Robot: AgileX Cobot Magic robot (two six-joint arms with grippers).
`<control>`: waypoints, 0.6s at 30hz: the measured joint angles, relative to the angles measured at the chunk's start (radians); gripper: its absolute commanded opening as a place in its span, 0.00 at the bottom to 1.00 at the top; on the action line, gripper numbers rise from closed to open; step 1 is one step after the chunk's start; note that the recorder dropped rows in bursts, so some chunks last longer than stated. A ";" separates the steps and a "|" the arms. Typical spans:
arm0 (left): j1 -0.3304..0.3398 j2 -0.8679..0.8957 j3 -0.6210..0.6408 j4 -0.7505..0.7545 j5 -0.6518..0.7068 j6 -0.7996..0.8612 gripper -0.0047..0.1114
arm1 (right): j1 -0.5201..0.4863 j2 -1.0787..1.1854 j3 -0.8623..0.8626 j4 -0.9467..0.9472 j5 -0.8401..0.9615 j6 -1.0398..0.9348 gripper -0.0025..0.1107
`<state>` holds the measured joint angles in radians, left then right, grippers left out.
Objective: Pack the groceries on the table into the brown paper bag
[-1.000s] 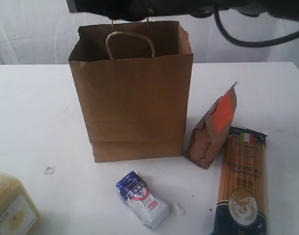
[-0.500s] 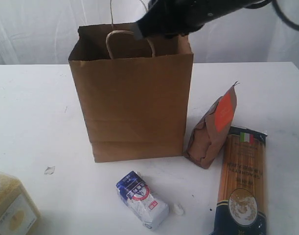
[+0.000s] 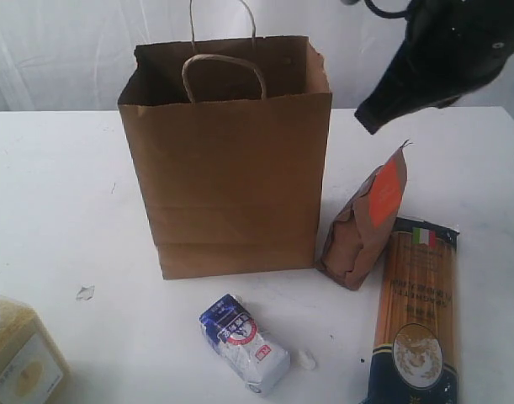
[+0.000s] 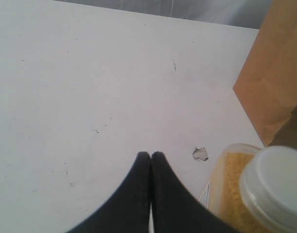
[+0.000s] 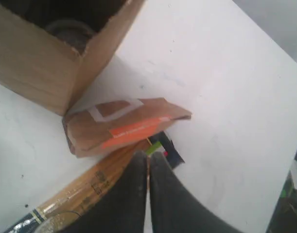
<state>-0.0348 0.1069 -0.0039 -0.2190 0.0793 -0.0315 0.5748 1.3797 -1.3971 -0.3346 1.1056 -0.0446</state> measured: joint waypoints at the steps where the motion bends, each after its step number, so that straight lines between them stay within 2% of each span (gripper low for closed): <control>1: 0.000 0.000 0.000 0.000 0.000 0.000 0.04 | 0.000 -0.008 0.012 -0.012 0.009 0.007 0.03; 8: 0.000 0.000 0.000 0.000 0.000 0.000 0.04 | -0.051 -0.046 0.203 -0.054 0.015 0.035 0.03; 14: 0.000 0.000 0.000 0.000 0.000 0.000 0.04 | -0.221 -0.053 0.363 -0.029 -0.112 0.096 0.03; 18: 0.000 0.000 0.000 0.000 0.000 0.000 0.04 | -0.347 -0.053 0.407 0.091 -0.149 0.036 0.03</control>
<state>-0.0348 0.1069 -0.0039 -0.2190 0.0793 -0.0315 0.2282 1.3268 -0.9898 -0.2433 0.9566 -0.0089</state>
